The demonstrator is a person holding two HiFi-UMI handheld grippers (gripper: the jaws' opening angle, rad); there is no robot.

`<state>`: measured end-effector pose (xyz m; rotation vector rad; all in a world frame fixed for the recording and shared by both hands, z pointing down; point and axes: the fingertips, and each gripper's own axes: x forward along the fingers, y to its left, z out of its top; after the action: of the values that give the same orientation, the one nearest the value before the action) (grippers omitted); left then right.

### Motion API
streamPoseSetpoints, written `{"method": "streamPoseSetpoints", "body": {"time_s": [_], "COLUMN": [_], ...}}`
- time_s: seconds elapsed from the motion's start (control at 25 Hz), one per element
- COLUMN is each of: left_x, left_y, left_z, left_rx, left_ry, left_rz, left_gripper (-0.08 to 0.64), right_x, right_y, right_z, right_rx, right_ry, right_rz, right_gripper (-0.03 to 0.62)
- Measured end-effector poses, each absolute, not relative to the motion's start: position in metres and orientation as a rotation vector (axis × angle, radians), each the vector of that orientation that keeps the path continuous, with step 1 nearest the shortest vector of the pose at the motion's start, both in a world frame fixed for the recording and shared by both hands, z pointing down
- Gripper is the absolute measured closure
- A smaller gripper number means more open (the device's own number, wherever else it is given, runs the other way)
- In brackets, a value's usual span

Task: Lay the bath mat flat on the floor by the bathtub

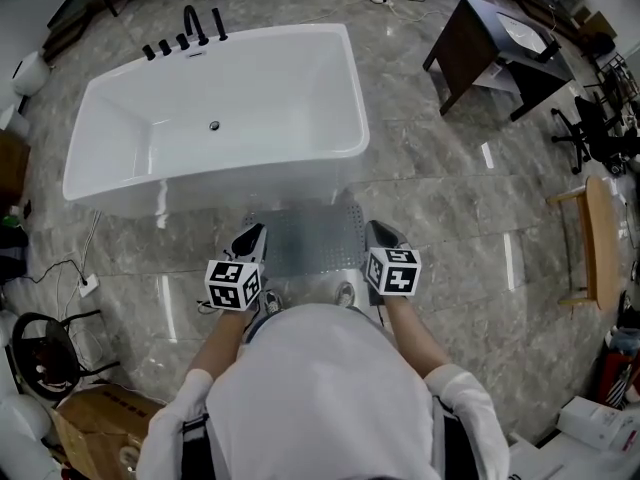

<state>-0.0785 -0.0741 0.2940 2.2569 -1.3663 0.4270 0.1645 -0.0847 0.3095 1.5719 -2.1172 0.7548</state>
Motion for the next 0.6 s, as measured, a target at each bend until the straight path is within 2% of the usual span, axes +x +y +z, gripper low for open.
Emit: {"method": "streamPoseSetpoints", "body": {"time_s": [0.6], "left_x": [-0.087], "left_y": [-0.06], "left_z": [0.238], "left_rx": [2.346], "left_ry": [-1.433], "left_rz": [0.34], "left_gripper": [0.511], "right_x": [0.15], "right_y": [-0.074], "right_z": [0.225], "right_rx": [1.613], "right_ry": [-2.293], "right_rz": [0.555], "right_gripper": [0.56]}}
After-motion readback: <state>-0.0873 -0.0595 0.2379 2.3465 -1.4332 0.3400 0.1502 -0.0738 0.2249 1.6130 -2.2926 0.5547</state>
